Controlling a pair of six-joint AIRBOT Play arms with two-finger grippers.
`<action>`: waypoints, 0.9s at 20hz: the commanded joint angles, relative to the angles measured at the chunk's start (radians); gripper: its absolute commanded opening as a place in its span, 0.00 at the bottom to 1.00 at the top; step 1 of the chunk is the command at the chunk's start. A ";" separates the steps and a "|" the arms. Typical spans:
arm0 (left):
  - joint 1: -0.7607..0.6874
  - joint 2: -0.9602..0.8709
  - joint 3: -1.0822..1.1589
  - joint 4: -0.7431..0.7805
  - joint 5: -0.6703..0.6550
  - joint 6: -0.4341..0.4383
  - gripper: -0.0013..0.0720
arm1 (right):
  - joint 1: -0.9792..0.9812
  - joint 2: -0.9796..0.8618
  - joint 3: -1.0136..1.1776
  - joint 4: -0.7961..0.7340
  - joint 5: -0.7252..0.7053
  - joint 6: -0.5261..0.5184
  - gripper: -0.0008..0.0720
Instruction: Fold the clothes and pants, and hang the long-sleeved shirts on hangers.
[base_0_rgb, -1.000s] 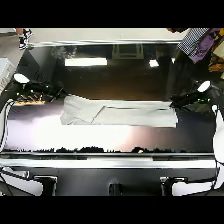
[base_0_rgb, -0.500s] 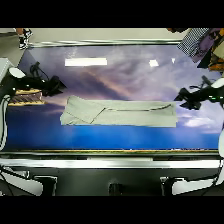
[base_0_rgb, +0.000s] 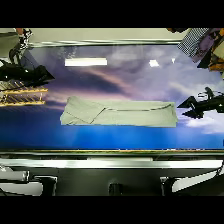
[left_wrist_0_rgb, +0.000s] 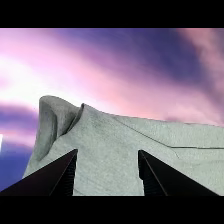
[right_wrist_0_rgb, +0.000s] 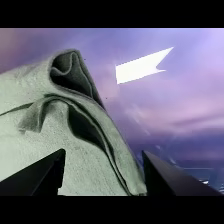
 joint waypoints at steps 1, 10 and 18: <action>0.001 0.018 0.002 0.012 -0.005 -0.021 0.62 | -0.007 -0.044 0.001 0.021 0.009 -0.073 0.77; 0.001 0.018 0.002 0.012 -0.004 -0.021 0.62 | -0.001 -0.101 0.001 0.106 0.047 -0.127 0.77; 0.001 0.017 0.002 0.012 -0.004 -0.021 0.62 | 0.139 -0.100 -0.048 0.016 0.021 -0.112 0.39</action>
